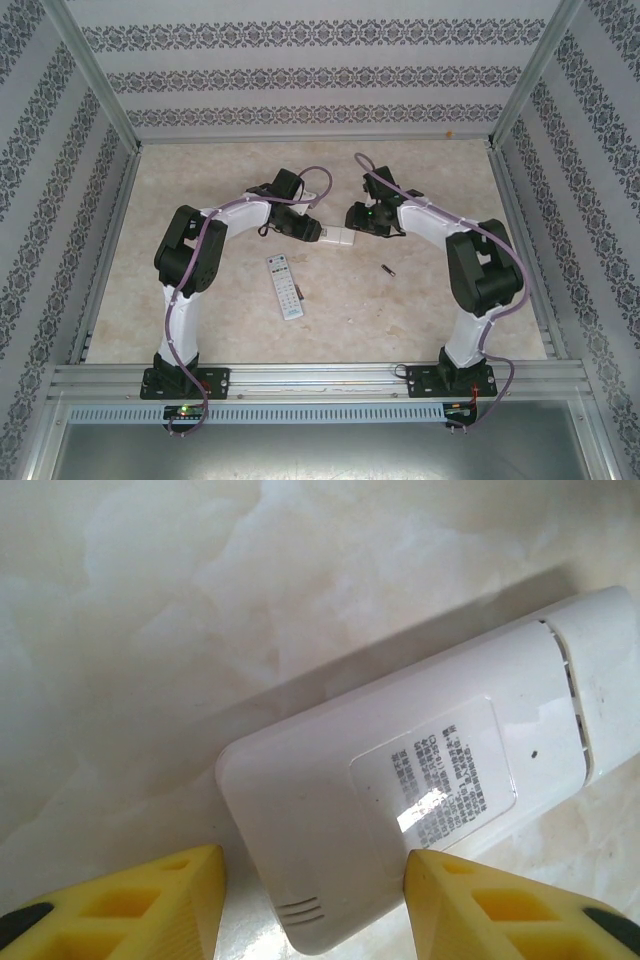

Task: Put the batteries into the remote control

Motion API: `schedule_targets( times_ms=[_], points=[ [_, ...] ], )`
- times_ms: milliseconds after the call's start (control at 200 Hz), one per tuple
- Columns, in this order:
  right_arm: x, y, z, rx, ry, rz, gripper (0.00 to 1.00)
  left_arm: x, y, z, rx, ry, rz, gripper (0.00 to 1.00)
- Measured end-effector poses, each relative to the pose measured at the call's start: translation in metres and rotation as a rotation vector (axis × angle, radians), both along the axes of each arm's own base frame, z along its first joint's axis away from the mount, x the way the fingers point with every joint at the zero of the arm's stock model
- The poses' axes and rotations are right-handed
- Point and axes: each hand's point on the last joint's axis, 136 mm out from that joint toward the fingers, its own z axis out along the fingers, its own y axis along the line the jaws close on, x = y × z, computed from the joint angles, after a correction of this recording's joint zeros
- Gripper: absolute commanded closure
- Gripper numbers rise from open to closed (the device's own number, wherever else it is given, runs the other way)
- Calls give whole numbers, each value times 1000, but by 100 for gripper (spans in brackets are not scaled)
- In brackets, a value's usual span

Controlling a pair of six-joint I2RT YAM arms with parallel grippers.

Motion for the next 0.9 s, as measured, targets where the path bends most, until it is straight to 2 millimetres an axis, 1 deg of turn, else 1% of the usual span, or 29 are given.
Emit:
schedule_targets(
  times_ms=[85,195,420,500,584,659,699,734,784,849,899],
  points=[
    [-2,-1,-4,16,5,-10,60,0,0,1,-6,2,8,49],
    [-10,0,-16,31,44,-14,64,1,0,1,-8,4,14,48],
    [-6,17,-33,100,74,-15,80,1,-1,1,-12,5,15,48],
    [-5,18,-33,112,79,-35,81,1,-1,1,-17,8,19,48],
    [-5,20,-33,125,82,-54,80,1,-2,1,-25,10,26,48],
    [-5,21,-34,122,77,-64,79,1,-2,1,-29,12,35,44],
    [-5,20,-32,115,66,-66,78,2,-2,1,-33,9,42,40],
    [-6,20,-30,109,53,-61,74,3,-2,2,-41,6,52,34],
    [-10,24,-27,99,37,-28,65,2,-3,3,-61,3,72,27],
    [-14,27,-18,58,-6,34,51,1,-2,9,-95,-17,101,20],
    [-17,27,-7,12,-52,95,43,-1,6,13,-125,-23,146,17]
  ],
)
